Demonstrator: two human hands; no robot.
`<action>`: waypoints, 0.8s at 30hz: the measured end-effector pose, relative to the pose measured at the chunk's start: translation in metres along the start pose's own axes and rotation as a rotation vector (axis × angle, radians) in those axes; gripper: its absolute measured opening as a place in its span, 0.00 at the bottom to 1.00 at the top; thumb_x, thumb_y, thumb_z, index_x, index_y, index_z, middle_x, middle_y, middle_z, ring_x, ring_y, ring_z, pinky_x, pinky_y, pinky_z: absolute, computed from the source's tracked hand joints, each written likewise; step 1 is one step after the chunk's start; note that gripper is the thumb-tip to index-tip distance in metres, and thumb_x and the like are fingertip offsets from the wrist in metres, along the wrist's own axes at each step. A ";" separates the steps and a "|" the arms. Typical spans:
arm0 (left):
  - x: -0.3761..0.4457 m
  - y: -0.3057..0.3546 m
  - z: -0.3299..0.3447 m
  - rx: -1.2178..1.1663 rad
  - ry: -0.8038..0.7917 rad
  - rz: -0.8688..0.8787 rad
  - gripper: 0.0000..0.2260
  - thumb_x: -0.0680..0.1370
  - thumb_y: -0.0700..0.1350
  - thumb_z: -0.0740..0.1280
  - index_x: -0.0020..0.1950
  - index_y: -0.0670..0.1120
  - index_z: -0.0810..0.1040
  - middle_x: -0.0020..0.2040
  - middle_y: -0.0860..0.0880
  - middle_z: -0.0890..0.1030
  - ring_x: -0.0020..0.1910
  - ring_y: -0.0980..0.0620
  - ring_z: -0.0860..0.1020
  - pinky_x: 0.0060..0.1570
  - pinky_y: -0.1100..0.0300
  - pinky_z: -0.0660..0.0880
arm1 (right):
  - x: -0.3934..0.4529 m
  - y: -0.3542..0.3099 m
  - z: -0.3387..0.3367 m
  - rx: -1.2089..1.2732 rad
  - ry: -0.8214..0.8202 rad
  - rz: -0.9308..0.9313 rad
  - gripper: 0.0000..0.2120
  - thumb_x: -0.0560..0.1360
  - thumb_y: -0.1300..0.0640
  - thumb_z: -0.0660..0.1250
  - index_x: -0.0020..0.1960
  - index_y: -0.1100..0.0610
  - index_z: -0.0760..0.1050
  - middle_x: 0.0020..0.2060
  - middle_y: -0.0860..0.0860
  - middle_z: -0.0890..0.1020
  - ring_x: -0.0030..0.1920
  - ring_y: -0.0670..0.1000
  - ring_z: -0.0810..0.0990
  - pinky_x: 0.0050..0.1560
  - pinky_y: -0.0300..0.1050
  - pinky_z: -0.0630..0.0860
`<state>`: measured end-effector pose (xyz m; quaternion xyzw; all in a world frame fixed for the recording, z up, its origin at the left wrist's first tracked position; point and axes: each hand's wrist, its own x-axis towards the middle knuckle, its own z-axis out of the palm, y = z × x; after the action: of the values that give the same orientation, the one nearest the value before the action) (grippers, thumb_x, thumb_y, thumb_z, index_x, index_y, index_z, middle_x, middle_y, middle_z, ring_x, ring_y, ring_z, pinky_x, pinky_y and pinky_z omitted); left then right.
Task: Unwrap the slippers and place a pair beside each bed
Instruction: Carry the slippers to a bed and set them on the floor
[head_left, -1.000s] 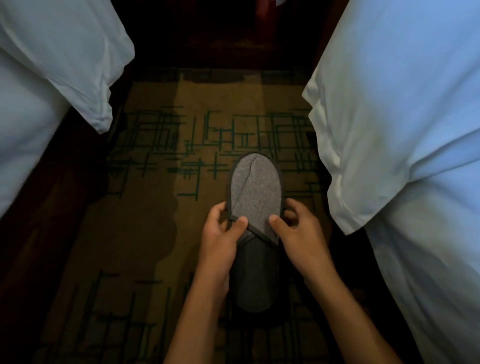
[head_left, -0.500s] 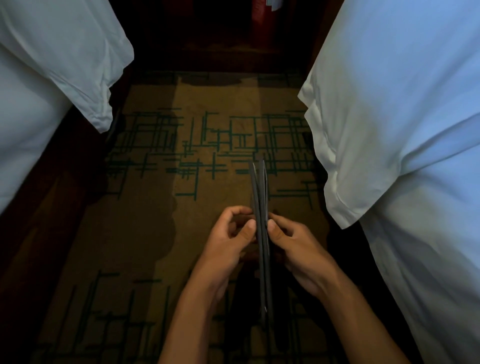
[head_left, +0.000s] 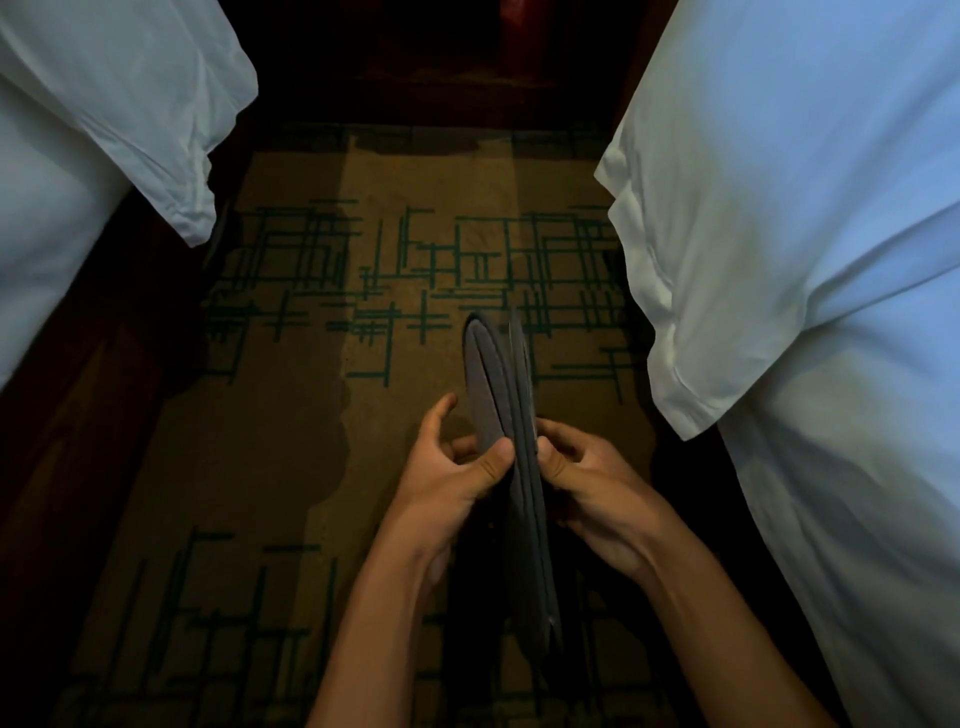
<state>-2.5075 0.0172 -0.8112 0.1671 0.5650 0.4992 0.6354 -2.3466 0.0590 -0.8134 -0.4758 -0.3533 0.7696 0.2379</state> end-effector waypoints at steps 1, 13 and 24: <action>0.000 -0.001 -0.001 -0.013 0.048 -0.010 0.44 0.63 0.46 0.77 0.76 0.56 0.62 0.58 0.43 0.82 0.48 0.49 0.84 0.33 0.63 0.79 | 0.002 -0.001 -0.002 -0.002 0.035 0.006 0.32 0.68 0.51 0.74 0.70 0.56 0.71 0.58 0.56 0.84 0.55 0.55 0.86 0.47 0.47 0.82; -0.014 -0.049 -0.004 -0.284 0.493 -0.189 0.04 0.79 0.37 0.66 0.46 0.44 0.74 0.46 0.44 0.81 0.39 0.49 0.77 0.32 0.59 0.71 | 0.065 -0.022 -0.040 -0.500 0.211 0.010 0.52 0.57 0.37 0.79 0.75 0.55 0.66 0.65 0.55 0.79 0.61 0.54 0.80 0.66 0.53 0.75; -0.008 -0.102 0.032 -0.363 0.789 -0.251 0.12 0.79 0.39 0.67 0.62 0.44 0.73 0.52 0.47 0.80 0.43 0.48 0.79 0.33 0.57 0.77 | 0.150 -0.030 -0.012 -1.365 0.028 -0.225 0.44 0.66 0.41 0.76 0.76 0.53 0.64 0.68 0.58 0.73 0.68 0.59 0.73 0.66 0.49 0.71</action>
<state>-2.4327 -0.0235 -0.8763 -0.2199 0.6832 0.5347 0.4460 -2.3999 0.1874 -0.8780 -0.4895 -0.8027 0.3393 -0.0319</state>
